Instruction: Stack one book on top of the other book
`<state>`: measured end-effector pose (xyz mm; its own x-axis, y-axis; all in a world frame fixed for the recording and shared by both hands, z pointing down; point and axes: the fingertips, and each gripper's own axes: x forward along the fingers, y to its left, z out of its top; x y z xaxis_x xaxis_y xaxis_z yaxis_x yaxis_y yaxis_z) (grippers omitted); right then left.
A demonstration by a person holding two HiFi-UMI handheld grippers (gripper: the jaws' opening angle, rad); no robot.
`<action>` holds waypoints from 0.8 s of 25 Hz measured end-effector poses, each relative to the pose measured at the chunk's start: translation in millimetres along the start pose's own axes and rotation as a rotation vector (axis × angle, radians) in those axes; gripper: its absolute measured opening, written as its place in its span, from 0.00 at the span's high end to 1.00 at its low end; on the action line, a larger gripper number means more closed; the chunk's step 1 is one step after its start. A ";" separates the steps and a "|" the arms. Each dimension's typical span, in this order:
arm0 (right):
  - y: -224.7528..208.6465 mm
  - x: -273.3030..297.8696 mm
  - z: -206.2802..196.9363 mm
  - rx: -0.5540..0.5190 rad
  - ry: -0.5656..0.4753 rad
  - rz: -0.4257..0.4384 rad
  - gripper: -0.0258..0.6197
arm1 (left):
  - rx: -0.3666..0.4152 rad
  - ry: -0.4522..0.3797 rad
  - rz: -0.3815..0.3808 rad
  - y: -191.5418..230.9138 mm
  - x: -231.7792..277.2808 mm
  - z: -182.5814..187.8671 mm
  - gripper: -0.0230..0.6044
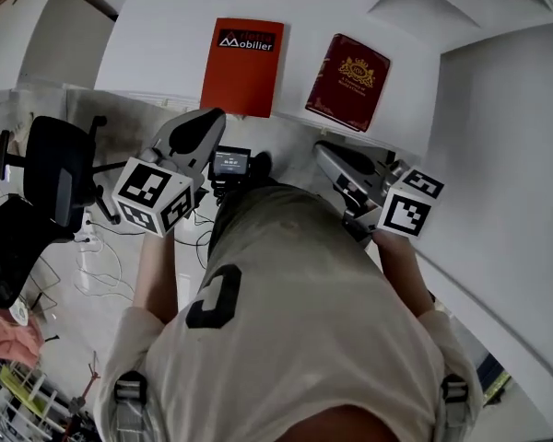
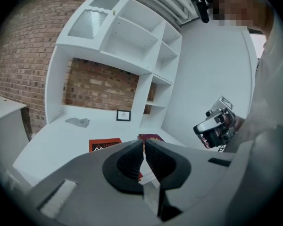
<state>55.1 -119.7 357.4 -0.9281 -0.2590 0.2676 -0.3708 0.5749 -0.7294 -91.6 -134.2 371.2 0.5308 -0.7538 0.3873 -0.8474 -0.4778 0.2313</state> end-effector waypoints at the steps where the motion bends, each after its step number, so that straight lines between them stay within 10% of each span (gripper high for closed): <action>1: -1.6 2.0 2.6 0.007 -0.005 -0.005 0.95 | 0.004 0.006 -0.016 0.7 4.6 0.8 0.94; 20: -70.7 -36.9 44.5 0.113 -0.049 -0.003 0.95 | 0.184 0.175 -0.168 -52.3 130.0 -1.4 0.94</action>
<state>117.1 -185.3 371.1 -0.9233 -0.2995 0.2406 -0.3643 0.4838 -0.7958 21.7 -206.6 410.7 0.6402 -0.5756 0.5088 -0.7231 -0.6751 0.1462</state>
